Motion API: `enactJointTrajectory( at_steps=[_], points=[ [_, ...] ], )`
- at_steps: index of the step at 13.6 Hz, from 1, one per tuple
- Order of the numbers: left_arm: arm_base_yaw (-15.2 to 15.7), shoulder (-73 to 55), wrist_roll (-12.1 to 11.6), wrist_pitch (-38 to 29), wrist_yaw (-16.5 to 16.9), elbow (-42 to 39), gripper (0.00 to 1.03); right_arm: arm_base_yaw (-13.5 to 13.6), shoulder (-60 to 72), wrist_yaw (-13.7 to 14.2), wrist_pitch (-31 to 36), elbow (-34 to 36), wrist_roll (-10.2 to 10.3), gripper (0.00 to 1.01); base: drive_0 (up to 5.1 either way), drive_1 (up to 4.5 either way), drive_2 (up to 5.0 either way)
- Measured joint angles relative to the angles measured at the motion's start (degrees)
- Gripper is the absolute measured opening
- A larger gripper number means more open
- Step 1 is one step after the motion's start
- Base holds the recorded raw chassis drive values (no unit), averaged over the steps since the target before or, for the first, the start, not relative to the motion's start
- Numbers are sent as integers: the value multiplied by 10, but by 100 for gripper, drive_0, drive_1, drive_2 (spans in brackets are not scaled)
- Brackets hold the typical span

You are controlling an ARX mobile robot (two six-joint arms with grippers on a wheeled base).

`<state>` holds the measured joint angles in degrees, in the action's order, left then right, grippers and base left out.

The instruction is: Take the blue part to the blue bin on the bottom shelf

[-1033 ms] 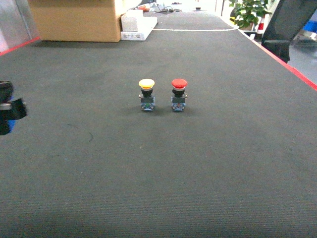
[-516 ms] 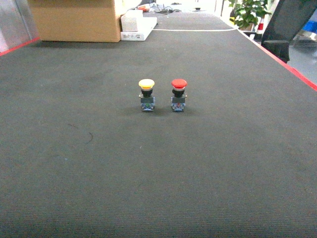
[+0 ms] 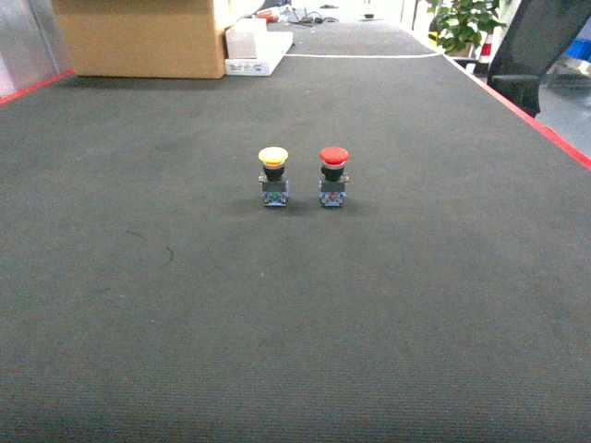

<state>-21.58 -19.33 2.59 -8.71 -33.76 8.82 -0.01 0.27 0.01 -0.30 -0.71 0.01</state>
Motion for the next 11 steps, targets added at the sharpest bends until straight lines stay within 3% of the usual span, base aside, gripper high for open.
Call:
enactJointTrajectory(
  at_steps=[1,11],
  points=[
    [0,0,0,0,0,0,44,0,0,0,0,0,0,98,0,0,0],
    [0,0,0,0,-1,0,44,0,0,0,0,0,0,98,11,-377,399]
  ],
)
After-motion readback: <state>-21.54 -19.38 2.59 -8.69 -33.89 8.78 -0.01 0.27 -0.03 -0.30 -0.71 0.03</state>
